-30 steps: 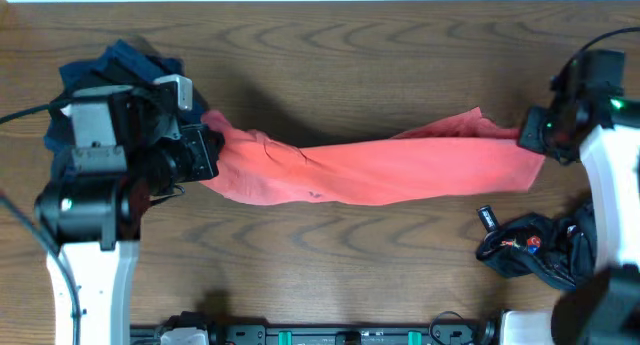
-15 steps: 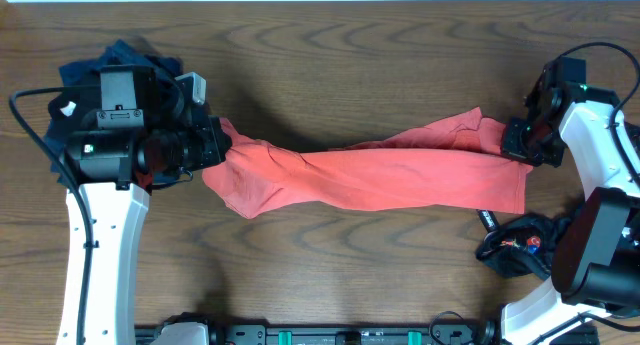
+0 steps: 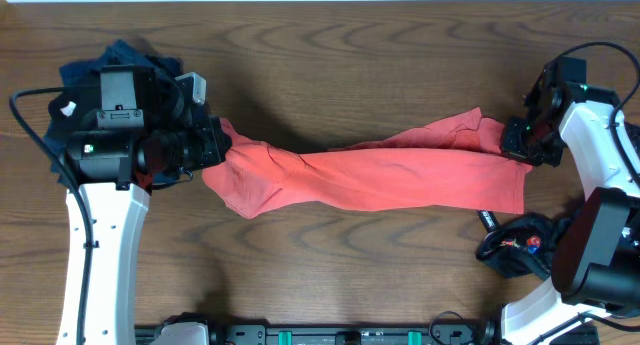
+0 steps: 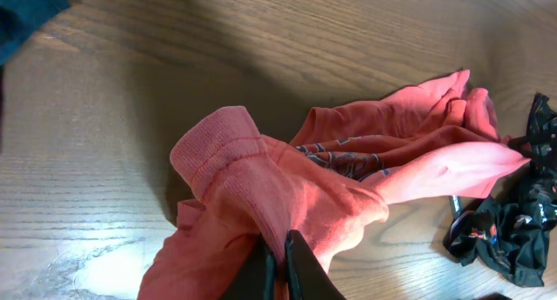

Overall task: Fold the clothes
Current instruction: 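Hold both shirt ends and pull grippers apart to stretch the shirt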

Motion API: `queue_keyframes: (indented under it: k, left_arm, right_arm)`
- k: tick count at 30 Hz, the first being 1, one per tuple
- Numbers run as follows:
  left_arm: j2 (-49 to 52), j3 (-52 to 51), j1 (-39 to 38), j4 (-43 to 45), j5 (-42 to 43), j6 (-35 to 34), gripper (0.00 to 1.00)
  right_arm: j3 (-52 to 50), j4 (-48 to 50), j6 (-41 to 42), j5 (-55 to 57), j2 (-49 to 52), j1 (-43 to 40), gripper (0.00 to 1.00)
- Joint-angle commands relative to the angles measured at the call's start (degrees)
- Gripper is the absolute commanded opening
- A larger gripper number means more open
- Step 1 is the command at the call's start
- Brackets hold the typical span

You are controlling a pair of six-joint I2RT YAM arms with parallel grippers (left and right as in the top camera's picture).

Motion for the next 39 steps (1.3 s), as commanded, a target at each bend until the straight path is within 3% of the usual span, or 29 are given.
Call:
queue_keyframes:
  k: [1, 12, 21, 27, 39]
  left_arm:
    - [-0.2, 0.0, 0.3, 0.1, 0.2, 1.2, 0.06]
    - [-0.2, 0.0, 0.3, 0.1, 0.2, 1.4, 0.06]
    - [-0.2, 0.0, 0.3, 0.1, 0.2, 1.4, 0.06]
    - [-0.2, 0.0, 0.3, 0.1, 0.2, 1.4, 0.06]
    - [-0.2, 0.0, 0.3, 0.1, 0.2, 1.4, 0.06]
  right_arm:
    - [0.4, 0.1, -0.6, -0.4, 0.3, -0.7, 0.13]
    - [0.4, -0.1, -0.7, -3.6, 0.2, -0.7, 0.15]
    - [0.4, -0.1, -0.7, -4.3, -0.4, -0.7, 0.27]
    - [0.4, -0.5, -0.7, -4.3, -0.4, -0.7, 0.19]
    - [0.5, -3.8, -0.6, -4.3, -2.1, -0.7, 0.21]
